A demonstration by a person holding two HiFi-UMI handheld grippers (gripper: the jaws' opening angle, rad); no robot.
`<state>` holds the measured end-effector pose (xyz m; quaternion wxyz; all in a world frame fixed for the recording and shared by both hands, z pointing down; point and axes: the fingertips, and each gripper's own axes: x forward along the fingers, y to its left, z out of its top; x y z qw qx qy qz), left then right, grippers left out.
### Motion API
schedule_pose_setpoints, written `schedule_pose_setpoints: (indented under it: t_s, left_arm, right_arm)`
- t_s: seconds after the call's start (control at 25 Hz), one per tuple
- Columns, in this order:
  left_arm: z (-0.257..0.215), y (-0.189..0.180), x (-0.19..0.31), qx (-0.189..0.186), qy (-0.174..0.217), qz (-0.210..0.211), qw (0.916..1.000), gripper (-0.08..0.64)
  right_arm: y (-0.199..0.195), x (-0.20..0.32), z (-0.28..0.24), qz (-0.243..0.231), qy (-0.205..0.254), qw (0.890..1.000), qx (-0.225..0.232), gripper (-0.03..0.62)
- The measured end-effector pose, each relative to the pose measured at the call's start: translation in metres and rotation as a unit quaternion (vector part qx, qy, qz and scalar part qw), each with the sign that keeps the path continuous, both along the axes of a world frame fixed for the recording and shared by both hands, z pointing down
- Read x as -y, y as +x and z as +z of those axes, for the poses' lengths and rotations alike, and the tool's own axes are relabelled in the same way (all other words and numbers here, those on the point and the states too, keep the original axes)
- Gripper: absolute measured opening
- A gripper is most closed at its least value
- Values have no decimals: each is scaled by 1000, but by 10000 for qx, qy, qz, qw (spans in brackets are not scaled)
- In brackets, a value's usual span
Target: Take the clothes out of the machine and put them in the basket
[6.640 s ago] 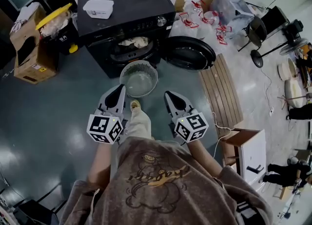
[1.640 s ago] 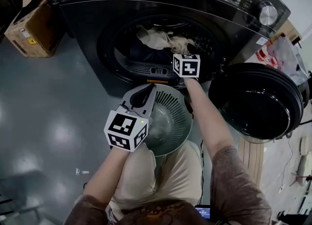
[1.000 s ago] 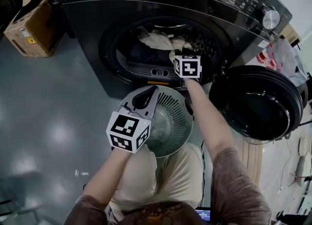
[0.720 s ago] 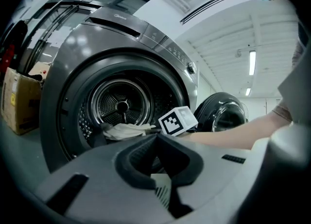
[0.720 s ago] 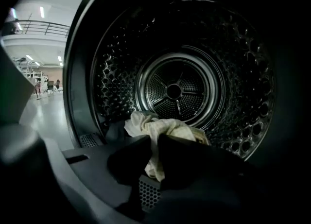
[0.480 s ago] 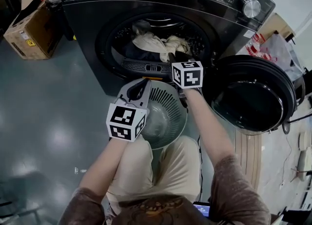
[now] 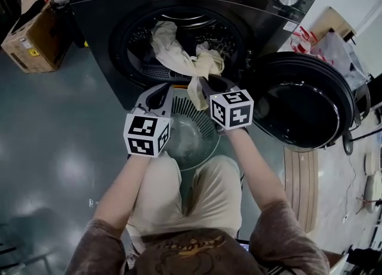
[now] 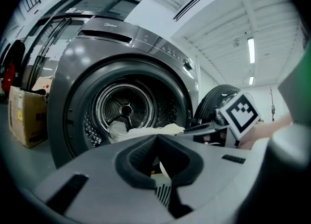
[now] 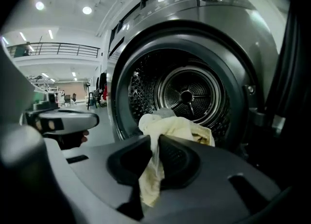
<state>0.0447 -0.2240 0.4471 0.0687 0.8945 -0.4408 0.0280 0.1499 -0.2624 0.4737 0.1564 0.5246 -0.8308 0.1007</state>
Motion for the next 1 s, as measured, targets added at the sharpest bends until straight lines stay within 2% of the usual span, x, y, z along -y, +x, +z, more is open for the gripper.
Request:
schedule_pose_setpoints:
  t_s: [0.56, 0.68, 0.76, 0.88, 1.0]
  left_arm:
    - [-2, -2, -3, 99, 56, -165, 9998, 6]
    - [-3, 0, -3, 108, 58, -147, 9998, 6]
    - [-3, 0, -5, 88, 55, -149, 9998, 6]
    - [-5, 1, -7, 67, 71, -151, 9998, 6]
    - [-4, 2, -7, 57, 56, -150, 9999, 6]
  right_arm:
    - [-25, -93, 10, -475, -387, 9967, 525, 41]
    - [-27, -99, 16, -582, -462, 9962, 446, 49]
    - [-23, -97, 23, -522, -501, 9972, 199, 96]
    - [-11, -91, 23, -301, -460, 9985, 72, 246]
    - [-5, -81, 18, -225, -365, 9990, 79, 262]
